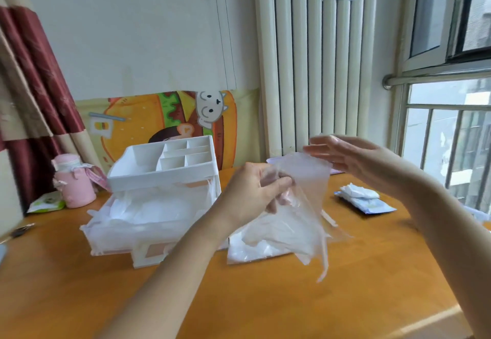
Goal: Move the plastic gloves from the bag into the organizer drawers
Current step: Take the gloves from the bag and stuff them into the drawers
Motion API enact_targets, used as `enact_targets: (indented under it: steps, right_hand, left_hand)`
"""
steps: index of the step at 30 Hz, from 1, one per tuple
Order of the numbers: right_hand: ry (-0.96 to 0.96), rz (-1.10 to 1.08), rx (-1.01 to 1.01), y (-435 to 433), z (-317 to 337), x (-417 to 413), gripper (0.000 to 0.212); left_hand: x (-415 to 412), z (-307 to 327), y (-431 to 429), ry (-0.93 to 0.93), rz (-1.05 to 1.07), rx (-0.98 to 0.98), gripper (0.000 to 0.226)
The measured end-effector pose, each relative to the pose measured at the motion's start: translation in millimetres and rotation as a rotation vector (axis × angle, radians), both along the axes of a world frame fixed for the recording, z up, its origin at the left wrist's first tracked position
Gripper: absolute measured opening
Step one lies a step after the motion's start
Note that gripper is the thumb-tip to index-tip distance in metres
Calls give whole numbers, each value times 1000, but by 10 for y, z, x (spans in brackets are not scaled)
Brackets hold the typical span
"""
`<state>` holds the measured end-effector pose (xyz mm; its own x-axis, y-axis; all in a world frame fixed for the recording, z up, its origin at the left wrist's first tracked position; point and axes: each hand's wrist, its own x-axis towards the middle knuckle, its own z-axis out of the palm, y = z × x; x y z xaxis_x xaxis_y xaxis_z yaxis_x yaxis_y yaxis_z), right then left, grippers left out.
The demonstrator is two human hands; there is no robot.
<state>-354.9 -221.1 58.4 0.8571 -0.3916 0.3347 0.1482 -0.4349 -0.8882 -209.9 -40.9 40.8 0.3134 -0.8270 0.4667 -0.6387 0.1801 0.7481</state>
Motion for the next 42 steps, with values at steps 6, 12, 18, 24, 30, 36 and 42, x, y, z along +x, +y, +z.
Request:
enact_targets:
  steps: [6,12,18,24,30,36,42]
  right_hand:
    - [176,30,-562,758,439,482,12]
    - [6,-14,-563,1157,641,876,17]
    - [-100,-150,-238,1172,571,1281,20]
    - [68,-309,-389,1199,250,1666,24]
    - [228,-384,-661,1301,1,1899,27]
    - [231,-498,-924,1434,0,1886,30]
    - [329,57,-842,1583,79,1924,18]
  left_hand:
    - [154,230,440,4,70,114,16]
    - [515,299,1018,130,197,259,10]
    - [1069,377,1506,497,395,54,12]
    - [1532,403,1555,325,674,166,15]
    - [1731,384,1427,-72,789,437,21]
    - [1811,261,1277,-266,749,641,22]
    - [1868,237,1200,-325,707,750,24]
